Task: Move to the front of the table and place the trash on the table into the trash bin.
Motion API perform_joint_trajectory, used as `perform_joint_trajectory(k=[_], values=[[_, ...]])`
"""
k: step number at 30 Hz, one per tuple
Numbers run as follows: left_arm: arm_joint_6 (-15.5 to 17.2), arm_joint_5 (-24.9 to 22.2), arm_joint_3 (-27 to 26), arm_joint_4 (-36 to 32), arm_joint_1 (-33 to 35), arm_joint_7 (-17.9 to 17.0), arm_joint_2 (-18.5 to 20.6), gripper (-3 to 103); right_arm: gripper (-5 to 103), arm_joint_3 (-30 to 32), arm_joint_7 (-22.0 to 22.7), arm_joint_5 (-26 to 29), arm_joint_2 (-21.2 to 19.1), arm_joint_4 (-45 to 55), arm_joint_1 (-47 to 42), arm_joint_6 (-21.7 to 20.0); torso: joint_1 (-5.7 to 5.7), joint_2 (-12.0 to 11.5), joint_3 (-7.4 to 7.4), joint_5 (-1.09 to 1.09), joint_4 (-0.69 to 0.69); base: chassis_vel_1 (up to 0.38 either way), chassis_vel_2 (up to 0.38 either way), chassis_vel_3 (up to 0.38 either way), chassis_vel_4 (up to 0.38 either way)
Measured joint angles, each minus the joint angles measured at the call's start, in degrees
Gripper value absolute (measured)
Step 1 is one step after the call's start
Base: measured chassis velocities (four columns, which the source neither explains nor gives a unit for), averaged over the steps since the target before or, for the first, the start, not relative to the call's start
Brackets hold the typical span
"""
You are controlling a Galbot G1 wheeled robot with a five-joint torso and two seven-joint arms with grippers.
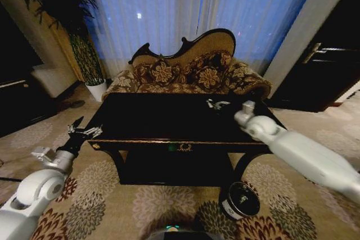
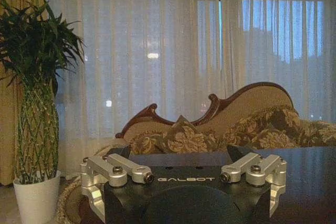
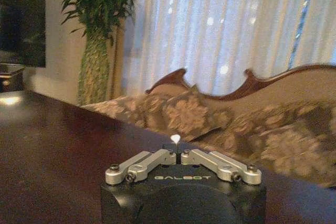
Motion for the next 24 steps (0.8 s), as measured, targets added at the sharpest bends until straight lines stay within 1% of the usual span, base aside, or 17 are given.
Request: perform_joint_trajectory(k=[1, 3, 6, 7, 9, 12, 14, 15, 16, 18, 19, 20, 22, 23, 24], values=[[0.0, 0.0, 0.0, 0.0, 0.0, 0.0, 0.0, 100, 0, 0.0, 0.0, 0.0, 0.0, 0.0, 0.0, 0.0, 0.0, 0.0, 0.0, 0.0, 0.0, 0.0, 0.0, 0.0, 0.0], [0.0, 0.0, 0.0, -0.01, 0.0, 0.02, 0.0, 100, 0, 4.95, -0.38, 0.06, -2.4, 1.49, -5.62, 1.85, 0.0, 0.0, 0.0, 0.01, 0.01, 0.0, 0.0, 0.0, 0.0], [0.0, 0.0, 0.0, 0.0, 0.0, 0.01, 0.0, 100, 0, 10.37, 0.0, 0.91, -3.35, 3.32, -10.3, 2.5, 0.0, 0.0, 0.0, 0.01, 0.0, 0.0, 0.0, 0.0, 0.0], [0.0, 0.0, 0.0, 0.0, 0.0, 0.01, 0.0, 100, 0, 10.37, 0.0, 0.91, -3.35, 3.32, -10.3, 2.5, 0.0, 0.0, 0.0, 0.01, 0.0, 0.0, 0.0, 0.0, 0.0], [0.0, 0.0, 0.0, 0.0, 0.0, 0.01, 0.0, 100, 0, 11.97, 0.57, 1.97, -3.29, 4.08, -10.97, 2.5, 0.0, 0.0, 0.0, 0.0, 0.05, 0.0, 0.0, 0.0, 0.0], [0.0, 0.0, 0.0, 0.0, 0.0, 0.01, 0.0, 100, 0, 12.46, 0.57, 2.16, -3.11, 4.33, -11.51, 2.58, 0.0, 0.0, 0.01, 0.0, 0.06, 0.0, 0.0, 0.0, 0.0], [0.0, 0.0, 0.0, 0.0, 0.0, 0.01, 0.0, 100, 0, 14.35, 0.54, 1.86, -2.41, 4.2, -14.09, 3.33, 0.0, 0.0, 0.01, 0.0, 0.05, 0.0, 0.0, 0.0, 0.0], [0.0, 0.0, 0.0, 0.0, 0.0, 0.01, 0.0, 100, 0, 16.43, 0.37, 1.4, -1.89, 3.95, -16.46, 3.91, 0.0, -0.01, 0.01, 0.0, 0.05, 0.0, 0.0, 0.0, 0.0], [0.0, 0.0, 0.0, 0.0, 0.0, 0.01, 0.0, 100, 0, 16.43, 0.37, 1.4, -1.89, 3.95, -16.46, 3.91, 0.0, -0.01, 0.01, 0.0, 0.05, 0.0, 0.0, 0.0, 0.0], [0.0, 0.0, 0.0, 0.0, 0.0, 0.02, 0.0, 100, 0, 23.1, -0.55, -0.02, -0.77, 3.39, -23.06, 5.18, 0.0, 0.0, 0.01, 0.01, 0.04, 0.0, 0.0, 0.0, 0.0], [0.0, 0.0, 0.0, 0.0, 0.0, 0.02, 0.0, 100, 0, 23.1, -0.55, -0.02, -0.77, 3.39, -23.06, 5.18, 0.0, 0.0, 0.01, 0.01, 0.04, 0.0, 0.0, 0.0, 0.0], [0.0, 0.0, 0.0, 0.0, 0.0, 0.02, 0.0, 100, 0, 27.04, -1.11, -0.68, 0.09, 3.04, -27.38, 6.0, 0.0, 0.0, 0.01, -0.01, 0.03, 0.0, 0.0, 0.0, 0.0], [0.0, 0.0, 0.0, 0.0, 0.0, 0.02, 0.0, 100, 0, 32.42, -1.74, -1.25, 1.49, 2.77, -33.35, 6.93, 0.0, 0.0, 0.01, 0.03, 0.02, 0.0, 0.0, 0.0, 0.0], [0.0, 0.0, 0.0, 0.0, 0.0, 0.02, 0.0, 100, 0, 32.42, -1.74, -1.25, 1.49, 2.77, -33.35, 6.93, 0.0, 0.0, 0.01, 0.03, 0.02, 0.0, 0.0, 0.0, 0.0], [0.0, 0.0, 0.0, 0.0, 0.0, 0.02, 0.0, 100, 0, 35.93, -2.36, -2.03, 2.51, 2.49, -37.24, 7.65, 0.0, 0.0, 0.01, 0.02, 0.02, 0.0, 0.0, 0.0, 0.0]])
